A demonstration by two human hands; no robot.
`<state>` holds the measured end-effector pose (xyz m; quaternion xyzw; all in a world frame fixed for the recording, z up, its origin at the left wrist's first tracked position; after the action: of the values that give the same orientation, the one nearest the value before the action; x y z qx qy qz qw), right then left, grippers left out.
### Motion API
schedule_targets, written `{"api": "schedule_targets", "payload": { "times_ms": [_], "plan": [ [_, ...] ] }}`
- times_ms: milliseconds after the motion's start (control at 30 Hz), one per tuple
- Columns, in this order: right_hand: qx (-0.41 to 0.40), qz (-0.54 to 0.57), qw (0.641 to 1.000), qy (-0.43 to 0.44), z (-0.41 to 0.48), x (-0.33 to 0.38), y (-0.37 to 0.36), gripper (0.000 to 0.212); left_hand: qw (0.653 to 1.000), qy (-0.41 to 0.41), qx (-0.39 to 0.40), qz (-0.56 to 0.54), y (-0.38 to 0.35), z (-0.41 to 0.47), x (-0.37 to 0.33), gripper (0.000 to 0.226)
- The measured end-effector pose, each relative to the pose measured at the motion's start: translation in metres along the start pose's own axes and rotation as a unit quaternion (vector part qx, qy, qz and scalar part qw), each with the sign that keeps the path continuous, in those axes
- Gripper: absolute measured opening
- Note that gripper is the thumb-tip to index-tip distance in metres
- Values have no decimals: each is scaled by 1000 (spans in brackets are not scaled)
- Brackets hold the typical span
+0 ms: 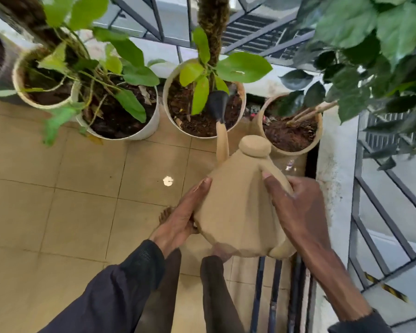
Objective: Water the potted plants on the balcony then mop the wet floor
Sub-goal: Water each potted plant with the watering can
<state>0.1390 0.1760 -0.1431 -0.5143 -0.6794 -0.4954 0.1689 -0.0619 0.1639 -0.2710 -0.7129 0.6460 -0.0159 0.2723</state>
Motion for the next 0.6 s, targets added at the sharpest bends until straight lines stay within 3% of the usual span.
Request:
{"api": "schedule_targets", "payload": {
  "times_ms": [200,600],
  "plan": [
    [55,-75,996,5,27,42,-13,42,997,31,-32,-69,14,-14,-9,69],
    [71,-122,990,-17,44,78,-35,43,995,54,-46,-67,32,-32,-36,86]
  ]
}}
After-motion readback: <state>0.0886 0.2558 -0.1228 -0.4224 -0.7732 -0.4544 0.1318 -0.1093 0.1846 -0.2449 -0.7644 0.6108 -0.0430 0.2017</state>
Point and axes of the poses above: each hand's wrist, its own z-axis towards the middle knuckle, its own y-axis out of the back of the hand, x = y × z, the point moved 2 cm from there along z, towards the middle knuckle, and after that the axes turned 5 degrees about x, right-handed, at the moved point
